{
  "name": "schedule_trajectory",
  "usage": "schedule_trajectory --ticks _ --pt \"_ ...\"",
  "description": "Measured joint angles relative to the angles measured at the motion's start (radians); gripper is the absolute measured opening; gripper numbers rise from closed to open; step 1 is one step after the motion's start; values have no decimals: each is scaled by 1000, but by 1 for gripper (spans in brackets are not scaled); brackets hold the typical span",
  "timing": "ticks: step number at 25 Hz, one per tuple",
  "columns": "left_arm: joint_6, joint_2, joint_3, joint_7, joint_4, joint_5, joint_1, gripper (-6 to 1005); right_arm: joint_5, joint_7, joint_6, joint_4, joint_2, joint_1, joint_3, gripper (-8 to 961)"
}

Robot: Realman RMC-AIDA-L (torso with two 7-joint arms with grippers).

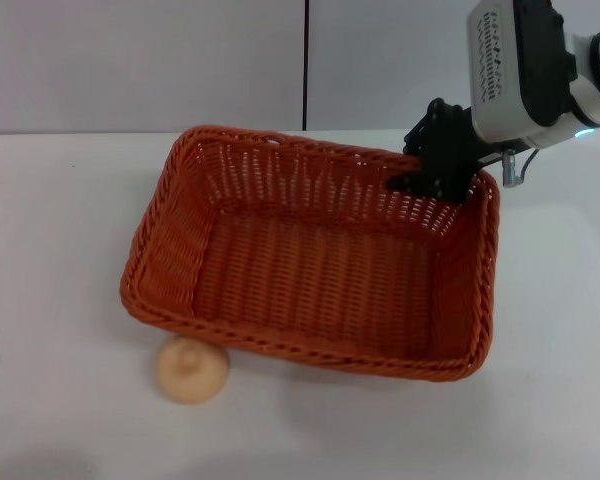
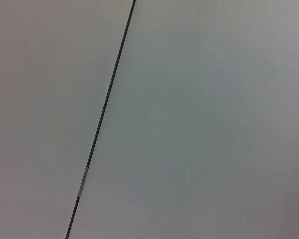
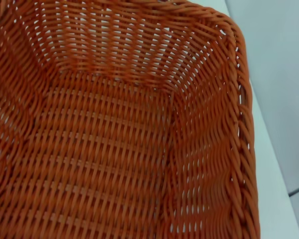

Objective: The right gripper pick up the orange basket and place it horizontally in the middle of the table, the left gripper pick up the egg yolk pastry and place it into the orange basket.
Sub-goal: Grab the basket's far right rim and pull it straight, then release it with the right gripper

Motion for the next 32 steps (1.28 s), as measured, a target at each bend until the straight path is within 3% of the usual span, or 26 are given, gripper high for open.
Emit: schedule_trajectory --ticks 17,23,29,32 --pt "5 1 6 -4 1 0 -4 835 107 -107 16 -14 14 -58 -62 293" --pt "6 2 6 -6 2 0 -13 835 131 -132 62 -87 15 -109 -136 313" --pt "6 2 6 -9 2 0 -20 834 137 -139 77 -139 13 -141 -179 495" --pt "8 2 6 -9 2 0 -25 834 137 -149 77 -140 12 -140 -188 495"
